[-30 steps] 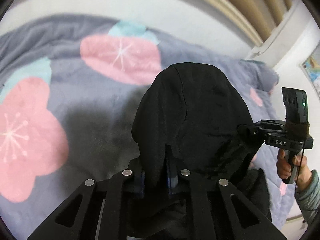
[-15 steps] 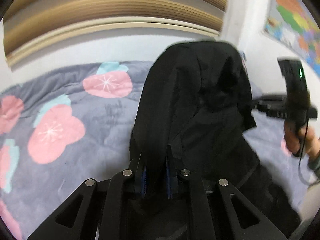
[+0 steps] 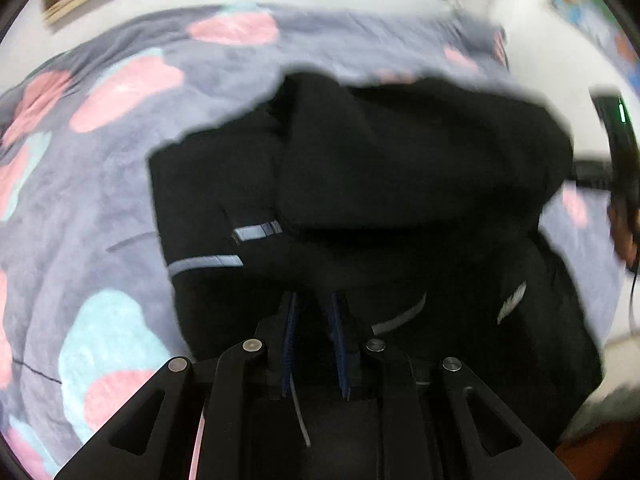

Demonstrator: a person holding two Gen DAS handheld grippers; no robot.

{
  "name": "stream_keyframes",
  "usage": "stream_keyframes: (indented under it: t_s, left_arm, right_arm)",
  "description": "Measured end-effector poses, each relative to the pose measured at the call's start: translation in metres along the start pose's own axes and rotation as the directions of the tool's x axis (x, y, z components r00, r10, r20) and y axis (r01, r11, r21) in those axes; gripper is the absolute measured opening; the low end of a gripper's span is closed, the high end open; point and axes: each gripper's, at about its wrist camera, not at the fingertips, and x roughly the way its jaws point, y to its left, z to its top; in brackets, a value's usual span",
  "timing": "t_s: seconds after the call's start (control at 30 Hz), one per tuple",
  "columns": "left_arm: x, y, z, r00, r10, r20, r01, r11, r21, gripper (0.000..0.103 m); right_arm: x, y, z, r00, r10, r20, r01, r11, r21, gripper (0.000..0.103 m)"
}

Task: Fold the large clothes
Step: 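Lower the folded collar onto the hem and open both tools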

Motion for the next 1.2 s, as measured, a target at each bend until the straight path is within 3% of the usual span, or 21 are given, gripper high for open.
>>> stream_keyframes:
  t_s: [0.1, 0.13, 0.23, 0.37, 0.5, 0.63, 0.73, 0.87, 1.0, 1.1, 1.2]
  left_arm:
    - [-0.025, 0.004, 0.038, 0.995, -0.010, 0.103, 0.013, 0.999, -0.035, 0.020]
    - [-0.031, 0.002, 0.052, 0.991, -0.023, 0.129, 0.028, 0.999, -0.037, 0.021]
    - [-0.034, -0.007, 0.090, 0.983, -0.077, 0.169, 0.085, 0.995, -0.042, 0.030]
    - [-0.008, -0.027, 0.121, 0.983, -0.121, 0.139, 0.128, 0.991, -0.045, 0.042]
    - [0.032, -0.041, 0.104, 0.986, -0.166, 0.029, 0.168, 0.984, -0.066, 0.042]
    - [0.072, -0.050, 0.054, 0.980, -0.165, -0.115, 0.158, 0.985, -0.066, 0.042]
    - [0.101, -0.046, 0.021, 0.972, -0.164, -0.170, 0.145, 0.982, -0.119, 0.042]
    - [0.118, -0.041, 0.005, 0.979, -0.163, -0.120, 0.140, 0.973, -0.186, 0.042]
    - [0.106, -0.040, 0.009, 0.979, -0.177, -0.100, 0.152, 0.965, -0.214, 0.042]
    - [0.075, -0.038, 0.017, 0.978, -0.204, -0.046, 0.191, 0.961, -0.201, 0.042]
    - [0.042, -0.034, 0.036, 0.974, -0.220, 0.057, 0.227, 0.956, -0.188, 0.042]
  right_arm:
    - [-0.022, 0.010, 0.025, 0.997, 0.029, 0.069, -0.030, 0.999, 0.020, 0.042]
    - [-0.029, 0.015, 0.038, 0.994, 0.039, 0.100, -0.042, 0.999, 0.025, 0.051]
    - [-0.035, 0.034, 0.072, 0.988, 0.046, 0.146, -0.051, 0.998, 0.031, 0.054]
    - [-0.014, 0.056, 0.087, 0.992, 0.072, 0.107, -0.078, 0.996, 0.049, 0.054]
    - [0.022, 0.079, 0.053, 0.994, 0.113, -0.010, -0.113, 0.993, 0.029, 0.054]
    - [0.069, 0.083, 0.007, 0.982, 0.109, -0.151, -0.104, 0.994, 0.046, 0.054]
    - [0.103, 0.080, -0.024, 0.976, 0.098, -0.193, -0.084, 0.993, 0.079, 0.053]
    - [0.115, 0.076, -0.034, 0.982, 0.101, -0.158, -0.083, 0.989, 0.120, 0.053]
    - [0.088, 0.077, -0.028, 0.983, 0.117, -0.141, -0.105, 0.990, 0.095, 0.053]
    - [0.047, 0.069, -0.017, 0.991, 0.128, -0.030, -0.125, 0.988, 0.091, 0.055]
    - [0.026, 0.063, 0.005, 0.992, 0.112, 0.058, -0.118, 0.987, 0.110, 0.057]
